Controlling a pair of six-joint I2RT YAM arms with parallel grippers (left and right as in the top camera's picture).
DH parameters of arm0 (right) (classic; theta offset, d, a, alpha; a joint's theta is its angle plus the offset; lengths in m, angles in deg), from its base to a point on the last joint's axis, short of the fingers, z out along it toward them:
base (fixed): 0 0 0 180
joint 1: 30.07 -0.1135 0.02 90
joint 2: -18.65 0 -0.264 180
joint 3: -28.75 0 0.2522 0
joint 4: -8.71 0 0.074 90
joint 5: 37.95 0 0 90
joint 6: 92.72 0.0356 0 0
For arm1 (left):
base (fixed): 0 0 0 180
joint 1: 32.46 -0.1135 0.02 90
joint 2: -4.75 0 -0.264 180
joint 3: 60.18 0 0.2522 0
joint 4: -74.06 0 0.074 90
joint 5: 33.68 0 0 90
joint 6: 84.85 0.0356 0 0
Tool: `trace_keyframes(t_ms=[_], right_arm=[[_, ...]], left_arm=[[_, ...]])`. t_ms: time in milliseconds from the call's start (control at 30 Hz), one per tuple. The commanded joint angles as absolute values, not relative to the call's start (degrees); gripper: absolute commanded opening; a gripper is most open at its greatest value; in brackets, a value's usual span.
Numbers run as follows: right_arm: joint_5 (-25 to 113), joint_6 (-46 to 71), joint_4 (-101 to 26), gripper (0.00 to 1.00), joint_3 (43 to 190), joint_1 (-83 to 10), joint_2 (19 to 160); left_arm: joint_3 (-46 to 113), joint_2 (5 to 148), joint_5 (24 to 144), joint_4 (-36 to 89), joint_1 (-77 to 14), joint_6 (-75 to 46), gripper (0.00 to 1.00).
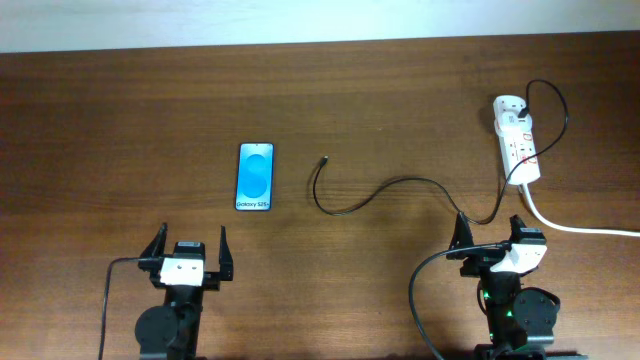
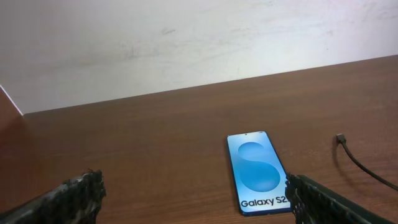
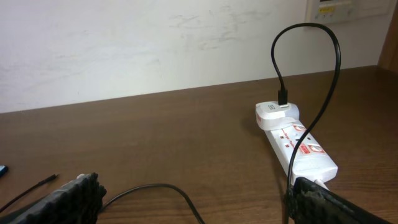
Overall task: Plug charger to phone and switch on socket
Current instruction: 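Move the left gripper over the blue Galaxy phone, then lower the left gripper and grasp the phone's top edge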
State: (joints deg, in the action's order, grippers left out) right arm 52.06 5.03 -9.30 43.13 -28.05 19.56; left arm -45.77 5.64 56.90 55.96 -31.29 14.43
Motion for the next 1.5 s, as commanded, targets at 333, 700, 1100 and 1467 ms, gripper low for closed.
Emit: trace_keyframes(t_ms=[333, 700, 1100, 1467], right_arm=[[52.3, 5.3, -9.7, 0.98, 42.8, -28.6, 19.2], [52.3, 5.2, -9.7, 0.98, 42.8, -28.6, 19.2], [52.3, 5.2, -9.7, 0.98, 42.8, -28.6, 19.2], [52.3, 5.2, -9.7, 0.98, 42.8, -28.6, 19.2]], left_arm=[[-41.8, 8.0, 64.1, 57.2, -31.1, 15.1, 0.99], [-10.2, 49.7, 81.1, 51.1, -31.1, 15.1, 0.99], [51.4, 112.9, 86.1, -10.8, -27.1, 16.0, 0.99], [52.0, 119.1, 62.3, -3.1, -24.9, -2.4, 1.0]])
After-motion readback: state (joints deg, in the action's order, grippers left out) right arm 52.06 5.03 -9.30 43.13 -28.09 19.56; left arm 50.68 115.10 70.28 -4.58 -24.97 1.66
